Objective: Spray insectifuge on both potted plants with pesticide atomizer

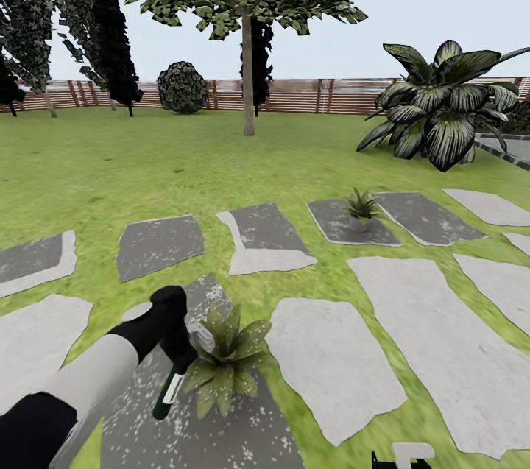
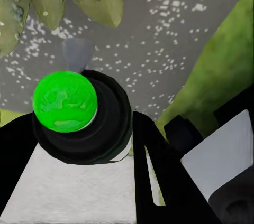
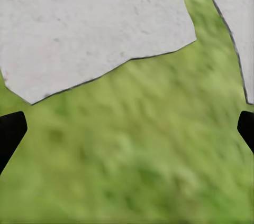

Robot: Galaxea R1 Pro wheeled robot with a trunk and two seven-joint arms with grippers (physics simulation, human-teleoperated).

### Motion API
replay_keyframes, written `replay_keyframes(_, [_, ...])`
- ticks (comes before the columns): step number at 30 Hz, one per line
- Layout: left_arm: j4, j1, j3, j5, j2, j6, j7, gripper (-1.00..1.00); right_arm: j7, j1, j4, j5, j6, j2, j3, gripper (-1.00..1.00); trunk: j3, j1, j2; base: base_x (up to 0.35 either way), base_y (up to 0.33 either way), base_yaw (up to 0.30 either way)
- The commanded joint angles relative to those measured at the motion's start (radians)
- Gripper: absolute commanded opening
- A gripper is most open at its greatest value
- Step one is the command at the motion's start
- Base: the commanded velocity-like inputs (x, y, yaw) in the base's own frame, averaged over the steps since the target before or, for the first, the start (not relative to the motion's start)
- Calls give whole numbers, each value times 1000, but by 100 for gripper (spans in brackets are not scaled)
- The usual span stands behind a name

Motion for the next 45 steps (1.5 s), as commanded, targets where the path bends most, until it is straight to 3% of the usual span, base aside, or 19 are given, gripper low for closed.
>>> replay_keyframes(1, [-2, -1, -4, -27, 1, 8, -22, -100, -3, -1, 1, 11, -3, 0, -8, 100, -1, 0, 0, 0, 0, 0])
replay_keyframes(6, [-1, 13, -7, -86, 7, 5, -62, -100, -3, -1, 1, 11, -3, 0, -8, 100, -1, 0, 0, 0, 0, 0])
replay_keyframes(10, [1, 18, -4, -90, 9, -23, -64, -100, -3, -1, 1, 11, -3, 1, -7, 100, -1, 0, 0, 0, 0, 0])
replay_keyframes(12, [6, 44, -3, -92, 11, -33, -61, -100, -3, -1, 1, 11, -3, 0, -7, 100, -1, 0, 0, 0, 0, 0])
replay_keyframes(13, [8, 85, -4, -96, 15, -36, -56, -100, -3, -1, 1, 11, -4, 1, -7, 100, -1, 0, 0, 0, 0, 0])
replay_keyframes(21, [0, 99, 0, -95, 10, -33, -45, -100, -1, -1, 1, 11, -5, 1, -7, 100, -1, 0, 0, 0, 0, 0])
replay_keyframes(27, [11, 99, 8, -84, 13, -28, 36, -100, -4, -1, -3, 8, -6, 7, -8, 100, -1, 0, 0, 0, 0, 2])
replay_keyframes(45, [27, 99, 13, -81, 3, -23, 50, -100, -5, -1, -4, 8, -6, 8, -9, 100, -1, 0, 0, 0, -141, 151])
